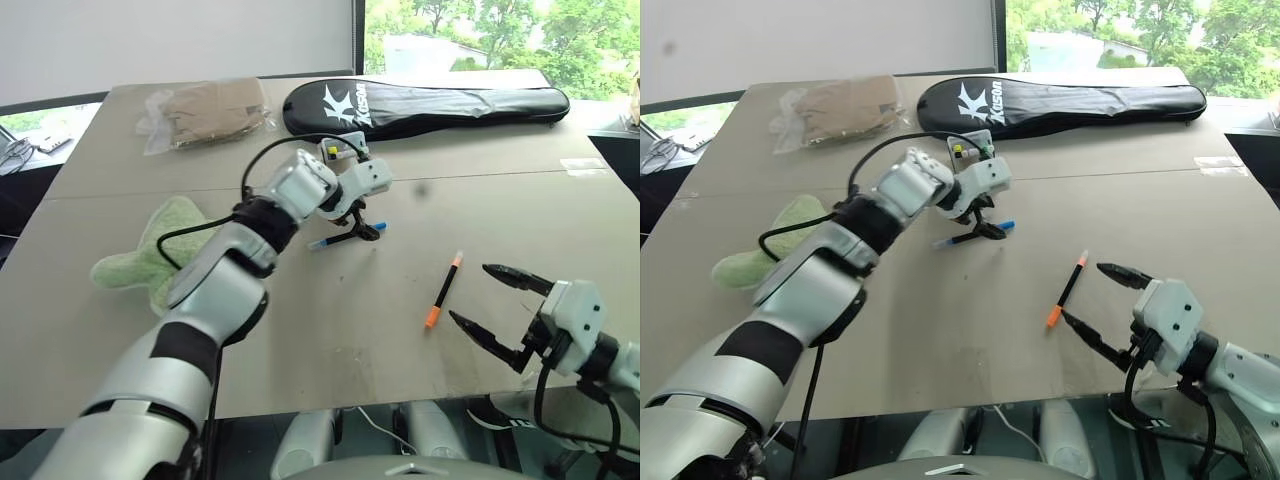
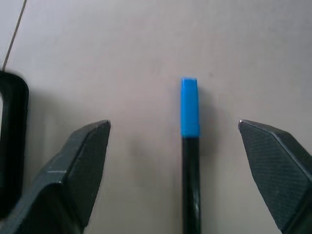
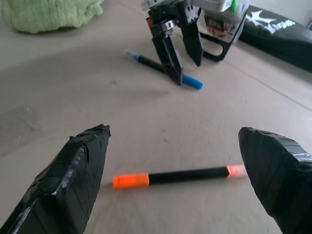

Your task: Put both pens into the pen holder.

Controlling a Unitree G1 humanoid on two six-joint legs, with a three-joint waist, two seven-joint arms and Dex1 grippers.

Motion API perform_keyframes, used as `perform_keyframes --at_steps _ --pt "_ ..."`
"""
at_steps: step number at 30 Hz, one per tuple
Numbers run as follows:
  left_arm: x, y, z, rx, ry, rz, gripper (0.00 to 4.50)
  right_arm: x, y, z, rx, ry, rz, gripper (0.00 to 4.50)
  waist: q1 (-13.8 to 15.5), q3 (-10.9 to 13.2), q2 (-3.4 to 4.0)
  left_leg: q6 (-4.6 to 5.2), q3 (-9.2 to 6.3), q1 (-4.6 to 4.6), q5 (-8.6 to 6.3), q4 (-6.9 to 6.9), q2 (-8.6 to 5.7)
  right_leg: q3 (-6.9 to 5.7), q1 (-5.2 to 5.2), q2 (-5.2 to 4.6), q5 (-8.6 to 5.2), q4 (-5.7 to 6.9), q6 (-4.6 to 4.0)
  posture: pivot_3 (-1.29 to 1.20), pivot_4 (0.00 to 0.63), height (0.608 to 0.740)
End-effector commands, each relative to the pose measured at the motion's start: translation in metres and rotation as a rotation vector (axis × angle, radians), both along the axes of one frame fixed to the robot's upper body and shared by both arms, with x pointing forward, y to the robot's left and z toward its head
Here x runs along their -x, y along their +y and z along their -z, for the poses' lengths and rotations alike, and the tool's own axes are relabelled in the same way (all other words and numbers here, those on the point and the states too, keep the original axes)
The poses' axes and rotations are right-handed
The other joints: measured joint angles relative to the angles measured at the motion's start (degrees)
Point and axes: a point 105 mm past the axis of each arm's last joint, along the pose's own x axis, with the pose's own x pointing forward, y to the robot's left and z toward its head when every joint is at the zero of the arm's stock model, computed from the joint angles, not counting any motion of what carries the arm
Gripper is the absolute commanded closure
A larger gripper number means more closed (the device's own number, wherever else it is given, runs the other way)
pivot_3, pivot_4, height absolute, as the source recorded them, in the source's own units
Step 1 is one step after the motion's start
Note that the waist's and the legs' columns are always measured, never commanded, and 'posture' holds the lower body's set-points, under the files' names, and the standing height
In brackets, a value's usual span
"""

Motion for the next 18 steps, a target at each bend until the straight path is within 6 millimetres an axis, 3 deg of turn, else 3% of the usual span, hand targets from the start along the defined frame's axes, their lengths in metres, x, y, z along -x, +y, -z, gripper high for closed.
perform_keyframes --at_steps 1,7,10,12,15,18 --pt "-0.003 0.005 0.006 -0.103 -0.004 0.057 1.94 0.009 0.004 -0.012 0.014 -0.047 -0.021 0.0 -0.05 0.0 0.0 0.0 0.0 0.04 0.0 0.0 0.0 0.0 0.0 0.0 -0.01 0.07 0.01 0.0 0.15 0.74" --pt "0.0 0.007 0.007 -0.155 0.028 0.117 4.46 0.01 0.001 -0.009 0.028 -0.044 0.003 0.0 -0.06 0.0 -0.01 0.0 -0.01 0.2 0.01 0.31 0.01 0.04 0.13 0.04 -0.02 0.44 0.03 0.0 0.15 0.74" --pt "0.001 0.004 -0.005 -0.079 0.04 0.131 4.46 0.009 0.001 -0.009 0.028 -0.048 0.011 0.0 -0.43 0.01 -0.03 0.0 -0.01 0.19 0.01 0.35 0.02 0.05 0.11 0.07 -0.02 0.47 0.03 0.0 0.15 0.74" --pt "0.003 -0.01 -0.054 0.225 0.079 0.076 4.46 0.007 -0.002 -0.009 0.025 -0.057 0.025 0.0 -0.89 0.09 -0.03 0.0 -0.03 0.09 0.01 0.37 0.02 0.03 0.02 0.07 -0.02 0.5 0.03 0.0 0.15 0.74" --pt "0.006 -0.014 -0.121 0.632 0.065 0.03 4.46 0.004 -0.002 -0.01 0.021 -0.066 0.024 0.0 -1.24 0.15 -0.02 0.0 -0.1 -0.12 0.01 0.49 0.05 -0.03 -0.16 0.05 -0.02 0.53 0.03 0.0 0.15 0.74" --pt "0.014 -0.003 -0.177 0.958 -0.128 0.018 4.46 -0.001 0.0 -0.012 0.008 -0.076 0.008 0.0 -1.19 0.14 0.0 -0.01 -0.12 -0.39 0.01 0.66 0.08 -0.03 -0.36 -0.18 -0.01 0.52 0.02 0.0 0.15 0.74"
